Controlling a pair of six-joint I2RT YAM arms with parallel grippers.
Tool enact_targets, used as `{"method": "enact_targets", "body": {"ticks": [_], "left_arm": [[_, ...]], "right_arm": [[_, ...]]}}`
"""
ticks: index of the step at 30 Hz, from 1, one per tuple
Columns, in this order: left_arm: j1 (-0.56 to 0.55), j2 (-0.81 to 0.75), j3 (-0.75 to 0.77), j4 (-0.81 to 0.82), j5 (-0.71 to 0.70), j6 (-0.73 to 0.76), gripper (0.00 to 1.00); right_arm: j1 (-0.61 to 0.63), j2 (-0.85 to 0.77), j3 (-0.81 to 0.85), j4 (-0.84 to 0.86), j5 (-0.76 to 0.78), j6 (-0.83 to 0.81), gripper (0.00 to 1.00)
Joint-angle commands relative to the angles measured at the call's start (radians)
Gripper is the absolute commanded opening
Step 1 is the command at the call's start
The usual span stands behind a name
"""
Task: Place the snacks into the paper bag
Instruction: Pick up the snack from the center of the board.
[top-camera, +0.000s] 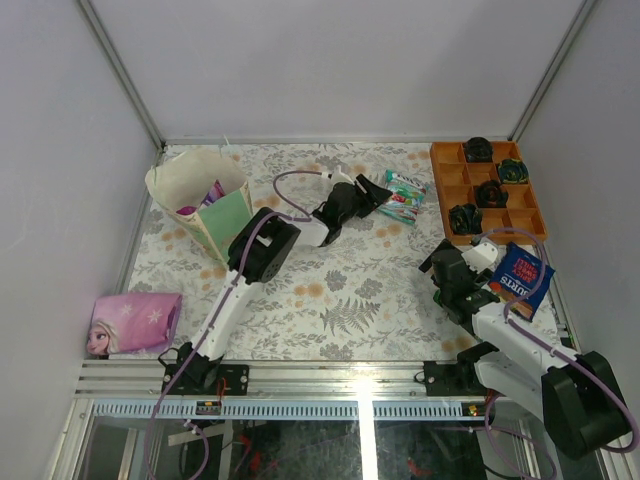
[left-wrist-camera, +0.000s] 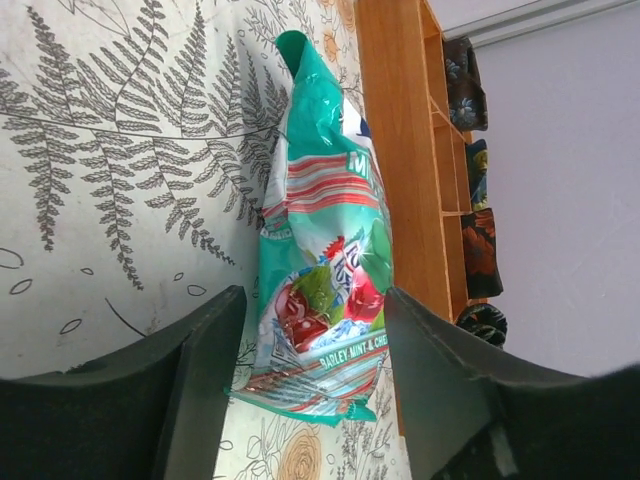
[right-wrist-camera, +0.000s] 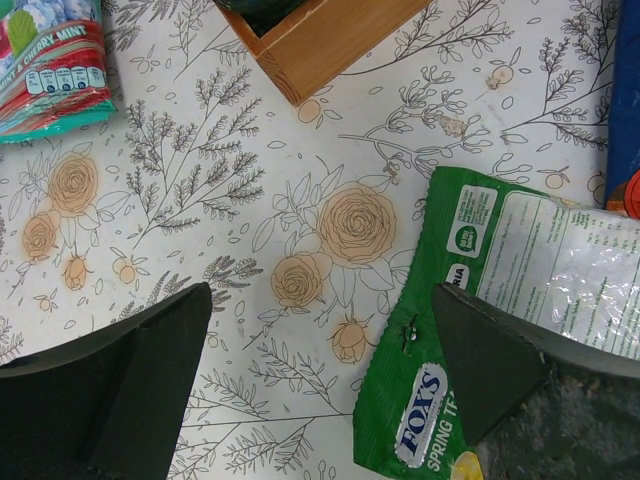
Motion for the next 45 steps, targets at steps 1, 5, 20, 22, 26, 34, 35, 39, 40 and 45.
{"method": "enact_targets", "body": {"ticks": [1,5,20,22,26,34,35,39,40,45], "left_arm": [[0.001,0.048,0.017,0.022,0.023,-0.024,0.51],[0.001,0.051,0.028,0.015,0.032,-0.027,0.28],[-0.021,-0.210,-0.096,-0.168,-0.049,0.139,0.00],[-0.038,-0.272,-0.102,-0.246,-0.089,0.196,0.00],[-0.081,-0.395,-0.122,-0.395,-0.188,0.296,0.00],[-0.120,-0.636,-0.209,-0.558,-0.241,0.361,0.00],[-0.125,-0.657,-0.208,-0.586,-0.239,0.366,0.00],[-0.168,-0.720,-0.187,-0.692,-0.264,0.402,0.00],[-0.187,-0.735,-0.178,-0.724,-0.294,0.419,0.00],[-0.241,-0.818,-0.140,-0.847,-0.391,0.459,0.00]], "right_arm": [[-0.002,0.007,0.045,0.033,0.018,-0.009,0.99],[-0.003,0.014,0.046,0.034,0.019,-0.012,0.99],[-0.002,0.022,0.047,0.036,0.008,-0.011,0.99],[-0.001,0.022,0.047,0.038,0.003,-0.011,0.99],[-0.002,0.014,0.047,0.035,-0.003,-0.010,0.99],[-0.001,0.013,0.044,0.037,-0.013,-0.007,0.99],[-0.002,0.012,0.046,0.038,-0.015,-0.007,0.99],[-0.001,0.009,0.044,0.035,-0.015,-0.008,0.99],[-0.001,0.008,0.043,0.034,-0.014,-0.009,0.99],[-0.002,-0.003,0.041,0.029,-0.014,-0.012,0.99]]}}
